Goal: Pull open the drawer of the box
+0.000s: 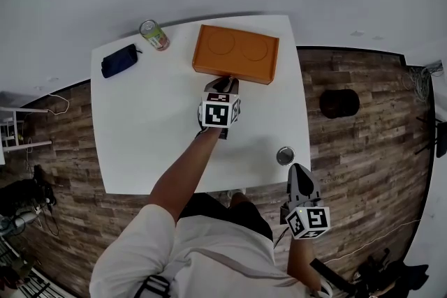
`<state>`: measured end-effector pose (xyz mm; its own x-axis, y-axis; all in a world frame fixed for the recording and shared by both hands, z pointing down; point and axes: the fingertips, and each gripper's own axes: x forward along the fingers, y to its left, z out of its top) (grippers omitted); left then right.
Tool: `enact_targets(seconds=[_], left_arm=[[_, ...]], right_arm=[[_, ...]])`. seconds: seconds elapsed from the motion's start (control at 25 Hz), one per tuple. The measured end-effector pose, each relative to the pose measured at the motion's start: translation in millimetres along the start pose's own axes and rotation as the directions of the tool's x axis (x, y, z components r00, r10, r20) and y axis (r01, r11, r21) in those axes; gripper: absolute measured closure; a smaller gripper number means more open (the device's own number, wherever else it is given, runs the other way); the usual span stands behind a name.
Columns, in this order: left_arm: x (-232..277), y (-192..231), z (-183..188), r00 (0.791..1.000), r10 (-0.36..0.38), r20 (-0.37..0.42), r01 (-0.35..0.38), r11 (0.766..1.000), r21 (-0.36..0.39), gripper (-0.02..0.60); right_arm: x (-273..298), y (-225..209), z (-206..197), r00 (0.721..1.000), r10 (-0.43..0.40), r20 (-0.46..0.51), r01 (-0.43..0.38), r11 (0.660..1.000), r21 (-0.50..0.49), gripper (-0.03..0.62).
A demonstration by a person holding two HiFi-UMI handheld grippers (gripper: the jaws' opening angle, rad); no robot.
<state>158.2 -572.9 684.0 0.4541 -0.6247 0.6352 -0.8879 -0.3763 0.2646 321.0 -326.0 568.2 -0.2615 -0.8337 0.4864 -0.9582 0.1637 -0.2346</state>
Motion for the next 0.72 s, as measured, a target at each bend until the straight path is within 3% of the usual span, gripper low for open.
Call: enact_targets(seconds=[0.36,0.72], left_arm=[[-5,-2,-4,1.0,0.011,-0.008,-0.011,1.0,-0.001,0.5],[-29,-6,-33,0.999,0.013,-0.032,-0.014,0.999,-0.052,0.5]], right_arm=[[-4,-2,-2,1.0,0.008,-0.007,-0.008,1.0,-0.003,0.592],[-2,6,-1,1.0,0.029,0.004,-0.029,0.999,-0.013,0.592]])
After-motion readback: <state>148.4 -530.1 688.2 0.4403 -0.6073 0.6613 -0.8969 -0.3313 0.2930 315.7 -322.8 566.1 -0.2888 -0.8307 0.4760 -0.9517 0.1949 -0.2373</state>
